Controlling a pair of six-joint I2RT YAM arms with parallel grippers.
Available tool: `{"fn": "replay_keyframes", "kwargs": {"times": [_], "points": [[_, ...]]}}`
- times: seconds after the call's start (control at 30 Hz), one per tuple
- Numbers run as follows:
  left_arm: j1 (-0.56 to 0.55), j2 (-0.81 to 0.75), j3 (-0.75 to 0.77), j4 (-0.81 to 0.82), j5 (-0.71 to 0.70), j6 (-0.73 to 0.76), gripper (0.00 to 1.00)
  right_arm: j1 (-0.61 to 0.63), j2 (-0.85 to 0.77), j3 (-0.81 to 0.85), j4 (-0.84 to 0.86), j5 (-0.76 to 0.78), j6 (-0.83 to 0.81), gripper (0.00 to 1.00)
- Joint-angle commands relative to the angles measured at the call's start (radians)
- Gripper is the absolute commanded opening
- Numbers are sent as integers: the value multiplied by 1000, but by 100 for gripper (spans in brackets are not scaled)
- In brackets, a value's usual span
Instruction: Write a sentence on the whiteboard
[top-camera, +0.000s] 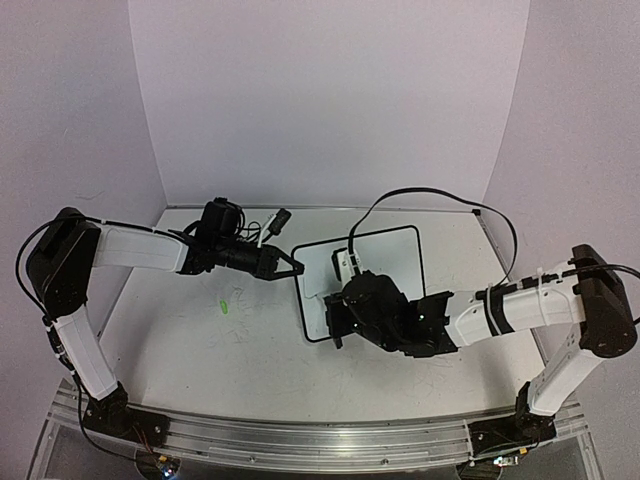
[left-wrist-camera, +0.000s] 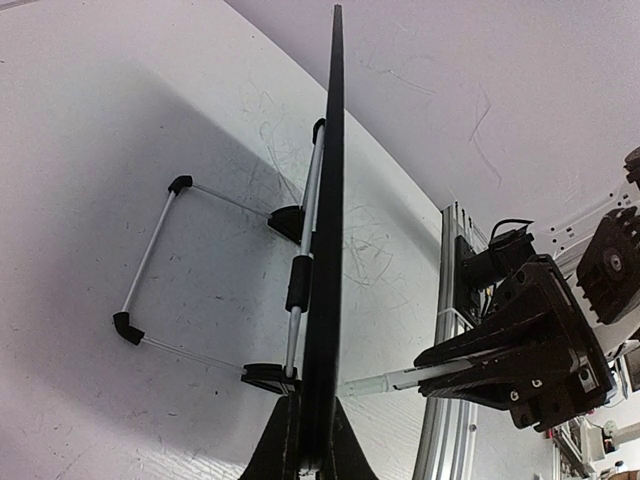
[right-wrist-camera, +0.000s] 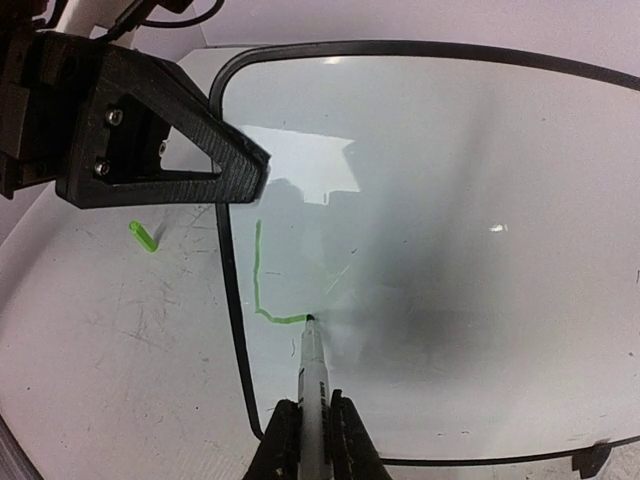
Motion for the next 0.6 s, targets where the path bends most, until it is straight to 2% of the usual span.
{"fn": "replay_keyframes", "kwargs": {"times": [0.0,0.13,0.2,0.3,0.57], "points": [[0,-32,13,3,48,-17,0,-8,-43,-15,-23,53,11,0],[0,-32,10,3,45,-15,0,-8,-165,-117,118,-64,-49,0],[0,-34,10,2,44,-12,0,-16,-216,-172,158,-66,-66,0],[0,-33,12,0,44,-11,0,-54,-195,-155,142,-121,-68,0],[-1,-30,12,-6,45,-5,0,-57,-112,-63,140,-152,-105,0]]}}
